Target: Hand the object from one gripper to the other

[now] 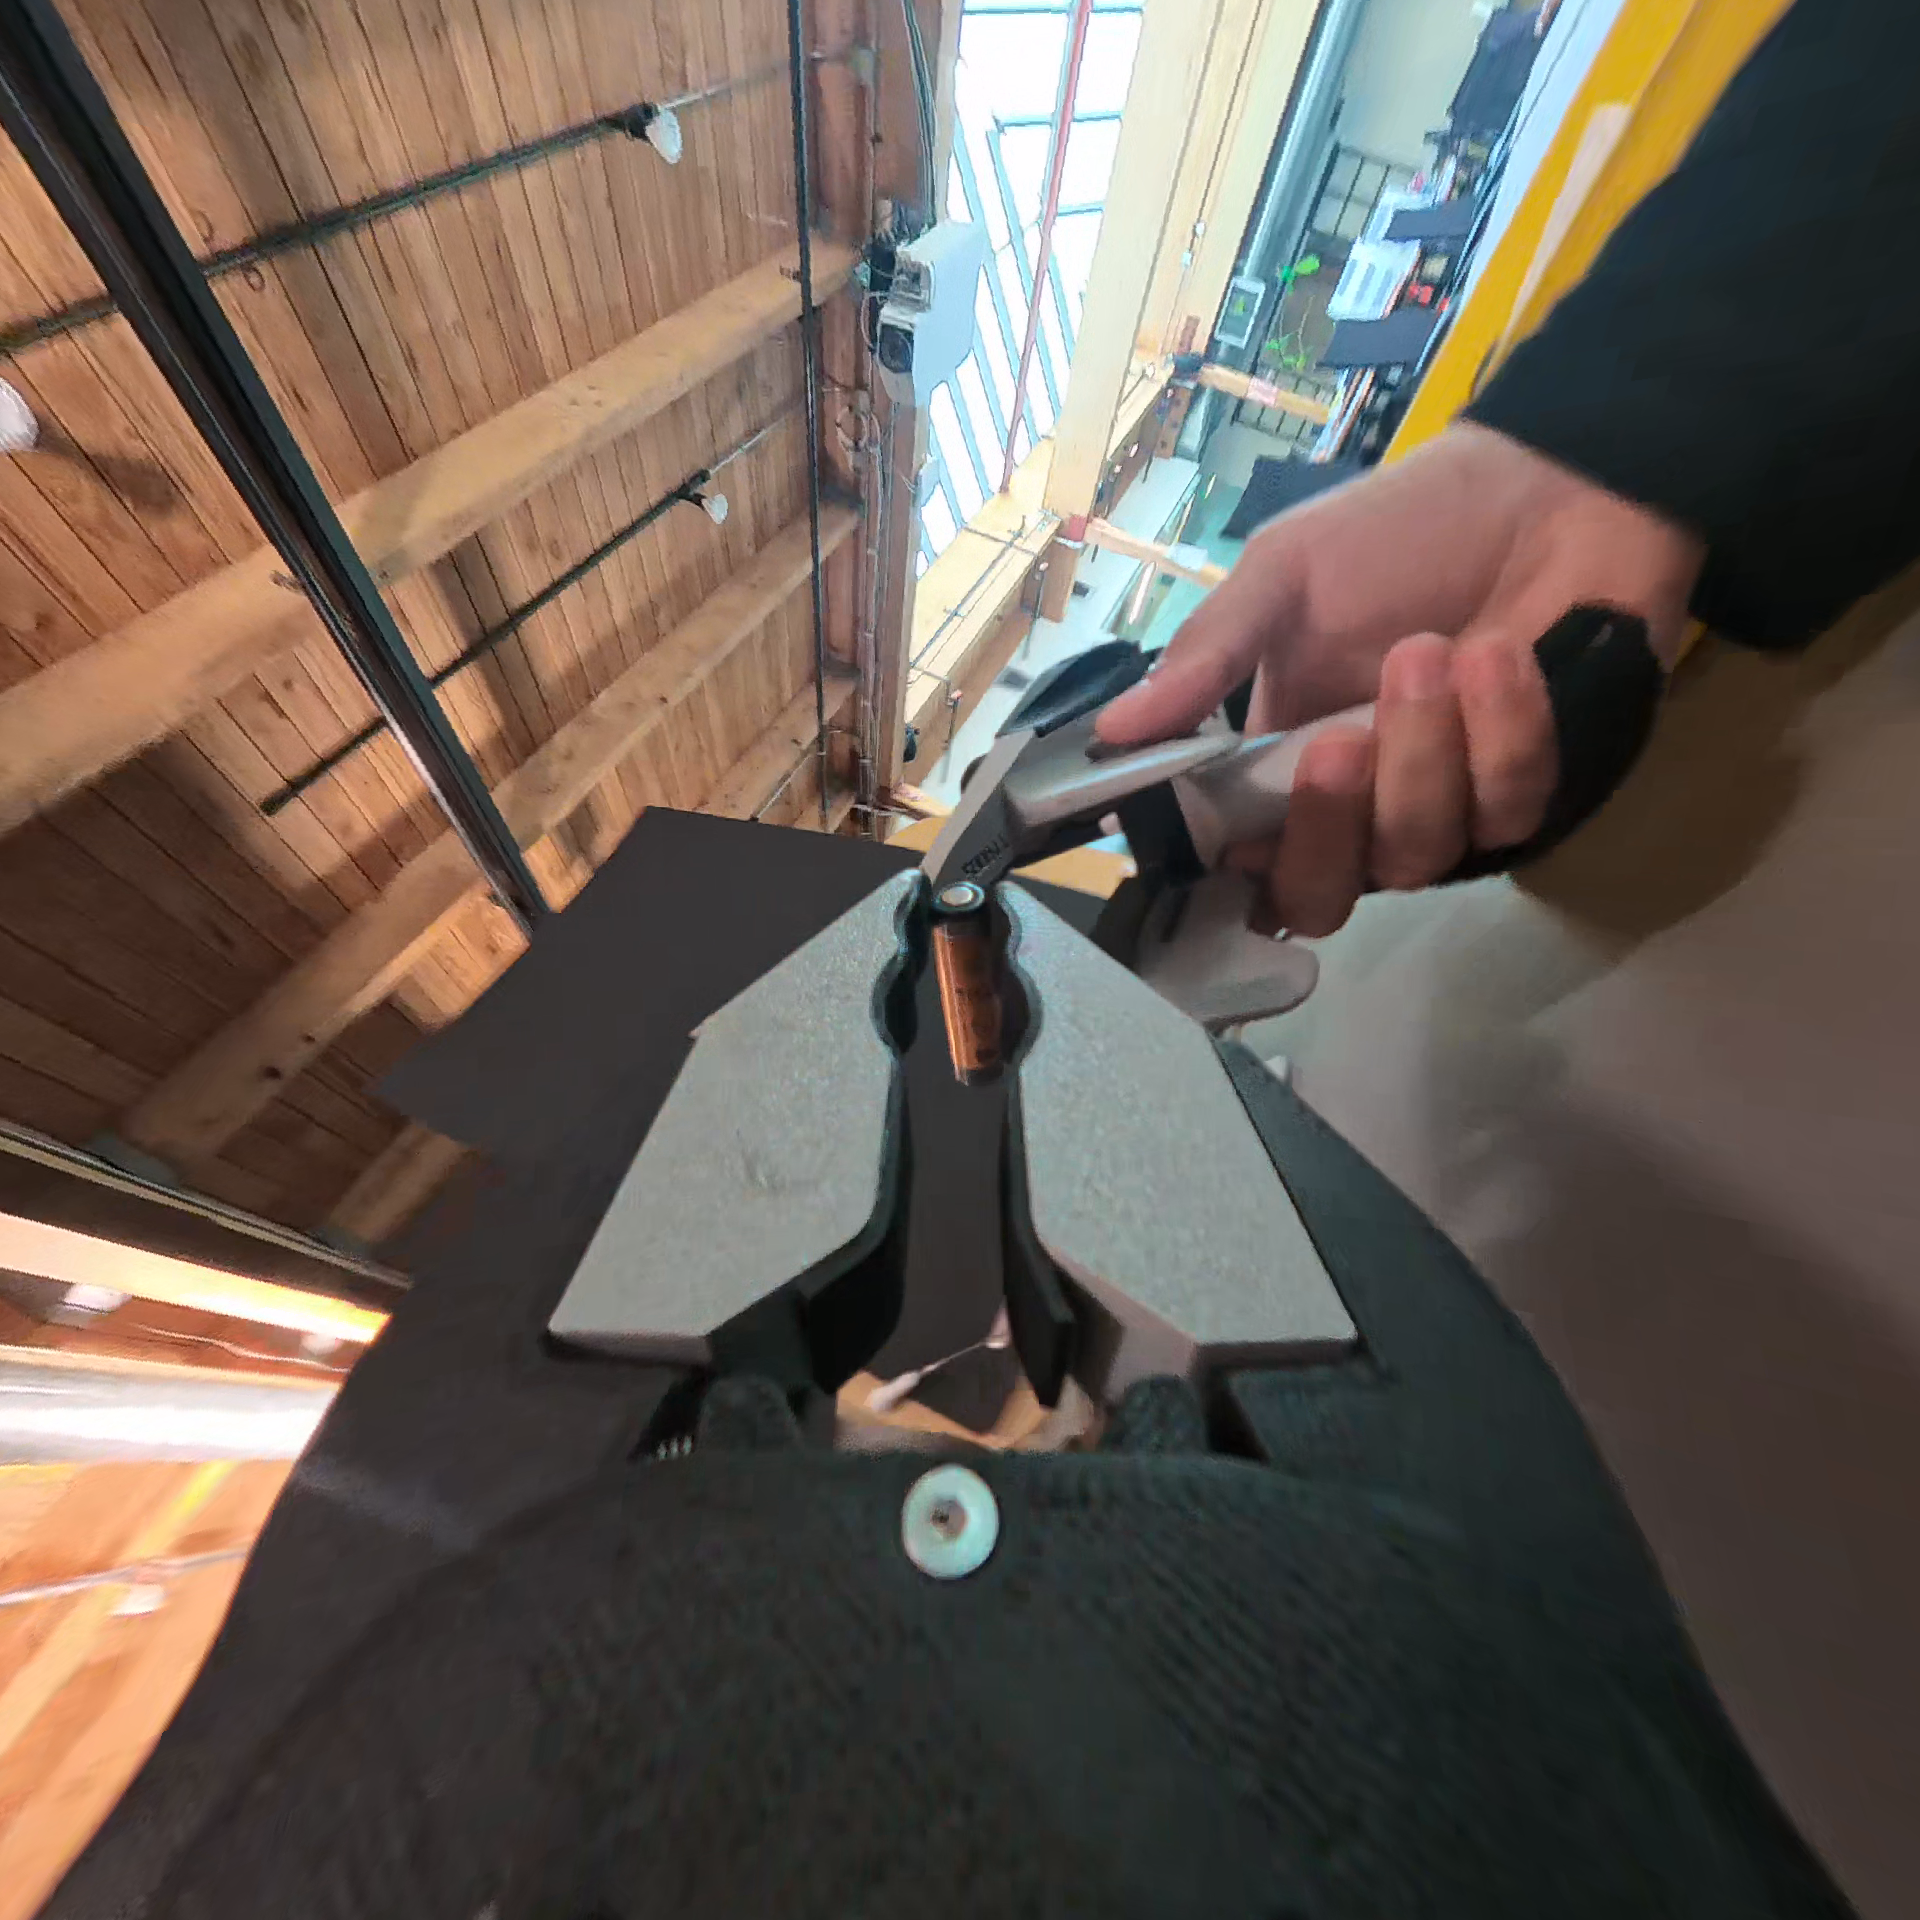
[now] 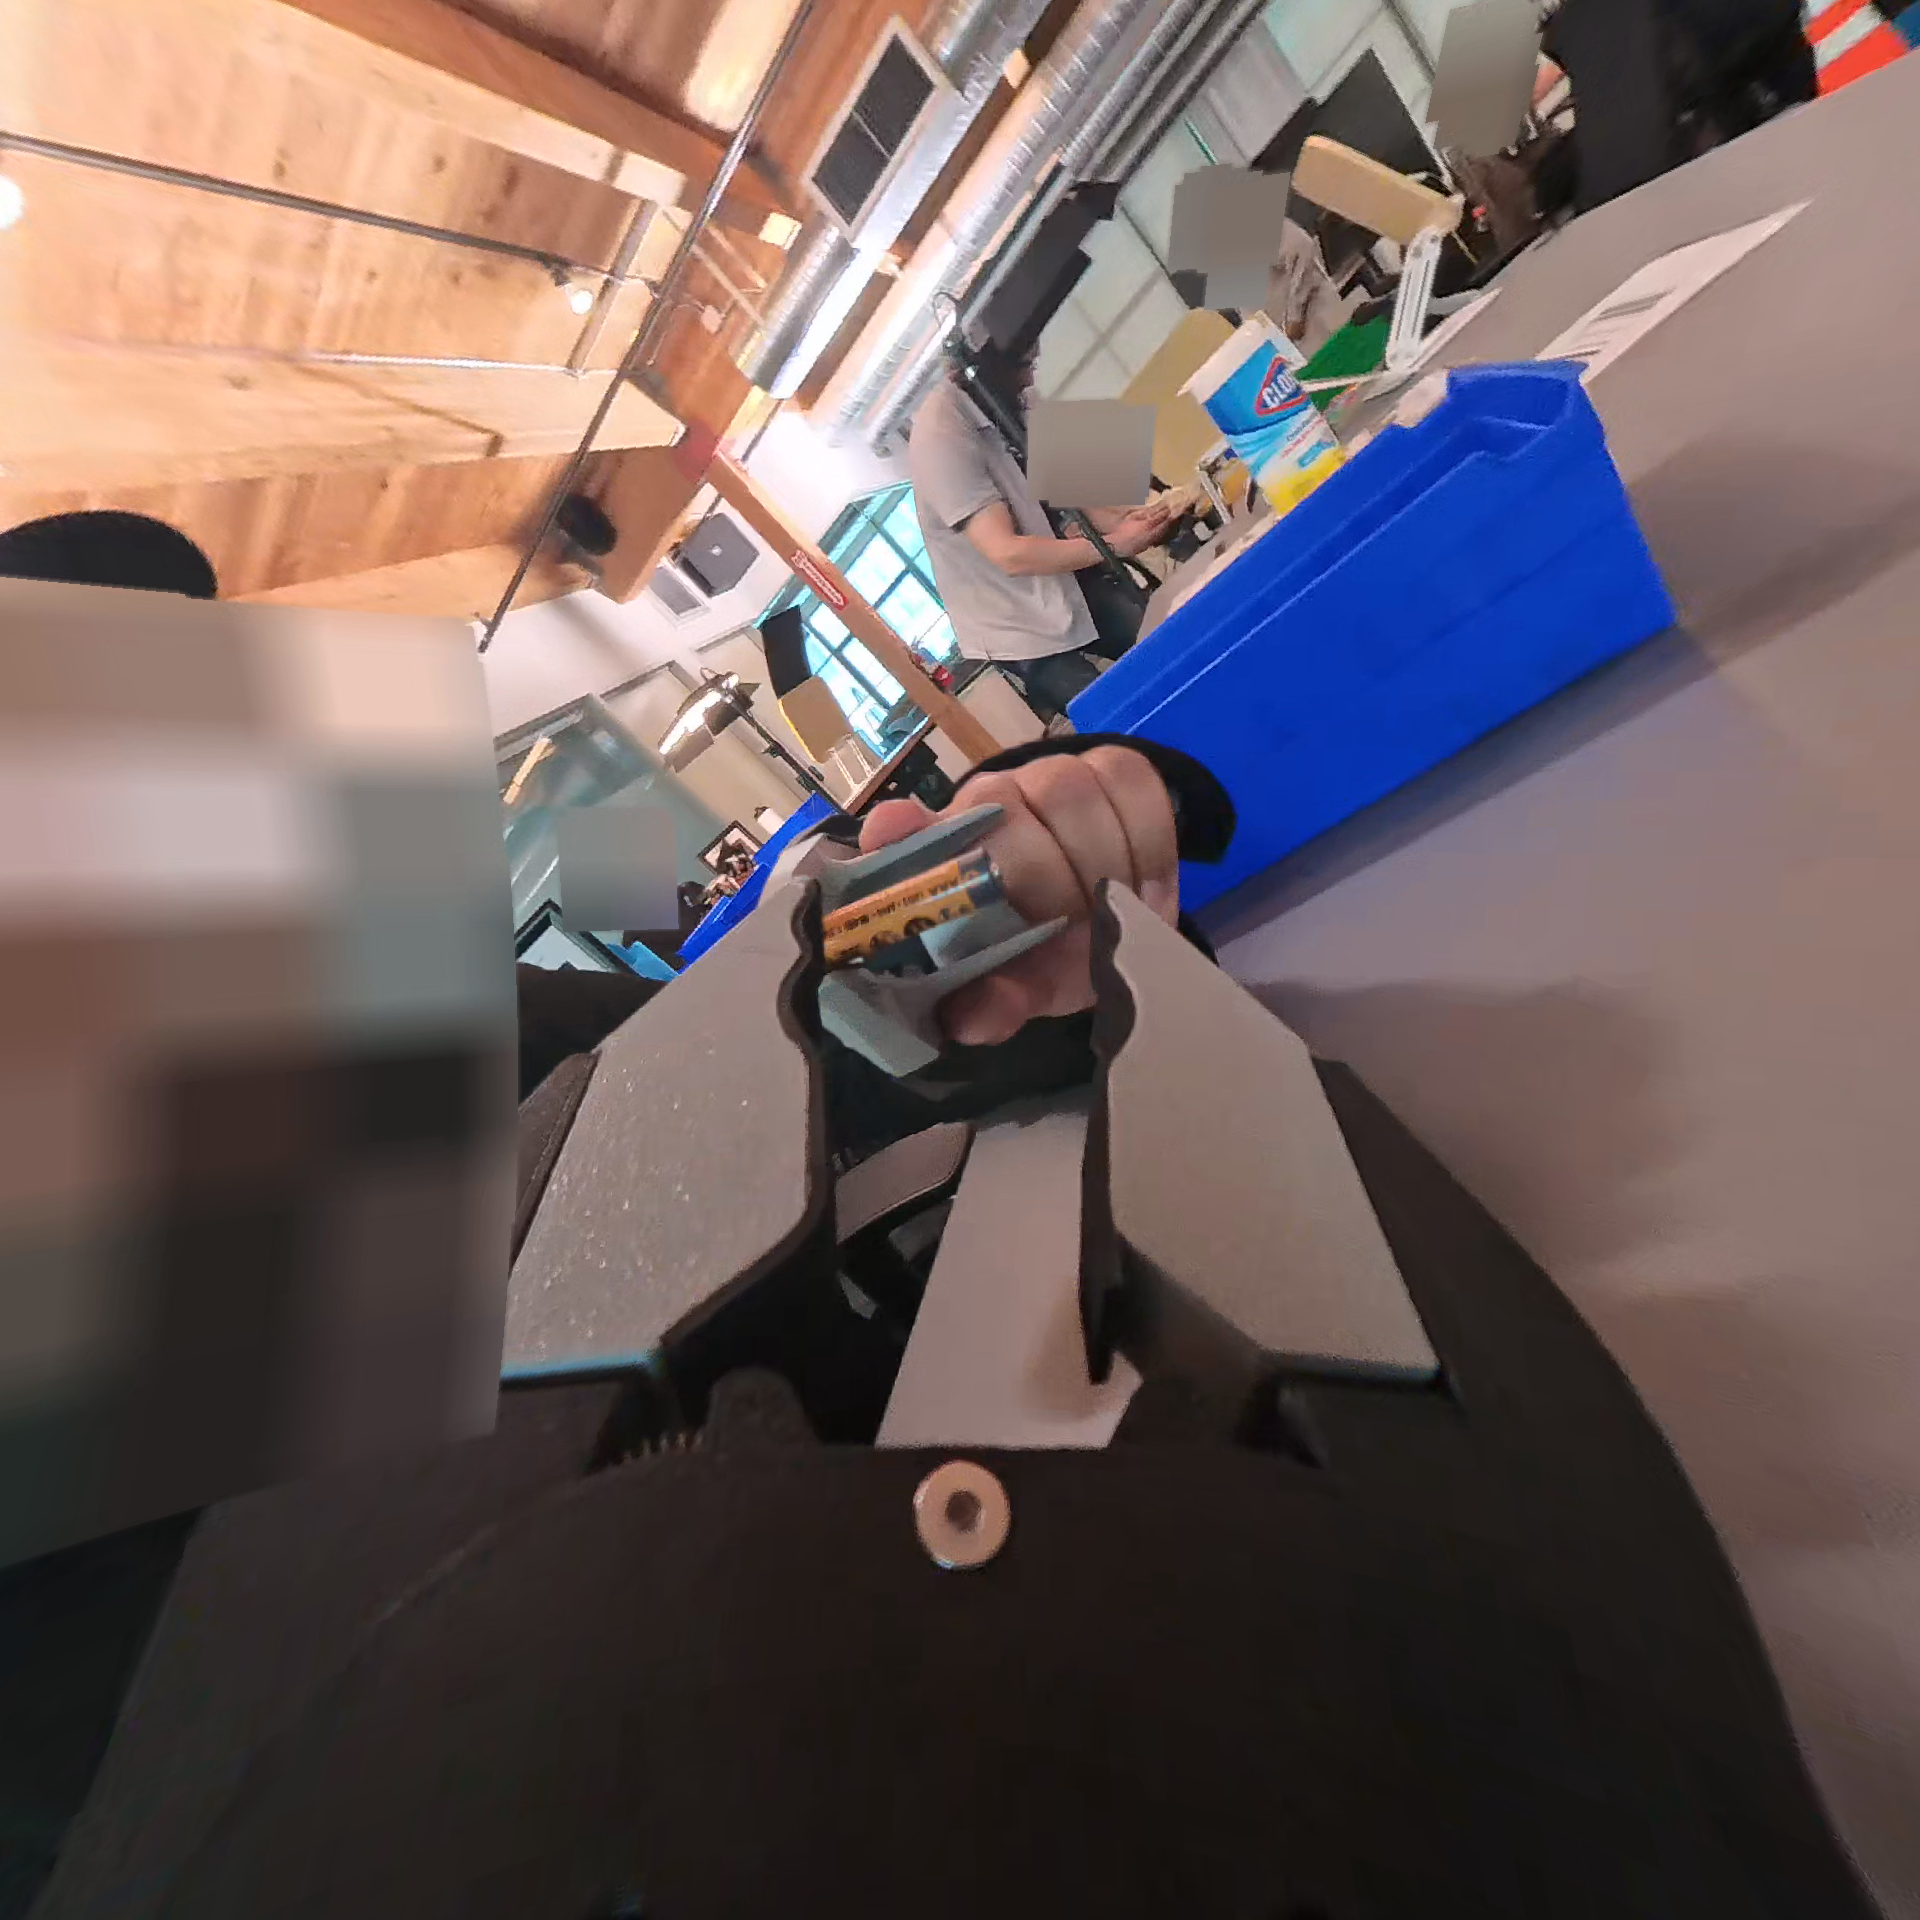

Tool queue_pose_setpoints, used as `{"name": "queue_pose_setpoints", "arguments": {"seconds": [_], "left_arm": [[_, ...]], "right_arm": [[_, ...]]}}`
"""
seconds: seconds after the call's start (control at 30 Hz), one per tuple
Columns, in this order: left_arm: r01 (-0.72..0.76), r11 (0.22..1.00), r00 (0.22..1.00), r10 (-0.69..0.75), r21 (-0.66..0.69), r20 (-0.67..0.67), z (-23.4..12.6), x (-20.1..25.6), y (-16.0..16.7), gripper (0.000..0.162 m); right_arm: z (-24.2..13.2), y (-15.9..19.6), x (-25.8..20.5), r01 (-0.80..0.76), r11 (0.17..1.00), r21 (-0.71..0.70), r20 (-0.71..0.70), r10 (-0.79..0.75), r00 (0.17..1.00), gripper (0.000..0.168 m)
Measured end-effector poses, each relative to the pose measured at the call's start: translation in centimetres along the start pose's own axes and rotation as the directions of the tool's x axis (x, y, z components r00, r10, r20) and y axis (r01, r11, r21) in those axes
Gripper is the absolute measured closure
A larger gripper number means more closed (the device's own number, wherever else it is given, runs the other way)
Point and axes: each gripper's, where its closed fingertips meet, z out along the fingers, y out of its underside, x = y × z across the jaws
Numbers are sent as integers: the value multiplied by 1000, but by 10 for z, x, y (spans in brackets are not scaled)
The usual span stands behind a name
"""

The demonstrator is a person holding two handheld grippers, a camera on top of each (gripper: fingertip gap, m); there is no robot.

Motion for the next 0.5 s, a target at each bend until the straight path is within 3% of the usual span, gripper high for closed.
{"name": "queue_pose_setpoints", "arguments": {"seconds": [0.17,0.5], "left_arm": [[302,953,952,-299,35,-70,2,-1,-6,154],[311,951,948,-309,11,-78,2,1,0,154]], "right_arm": [[-2,-2,-8,111,994,22,30,-111,993,126],[-7,0,-3,65,998,3,16,-65,998,122]]}}
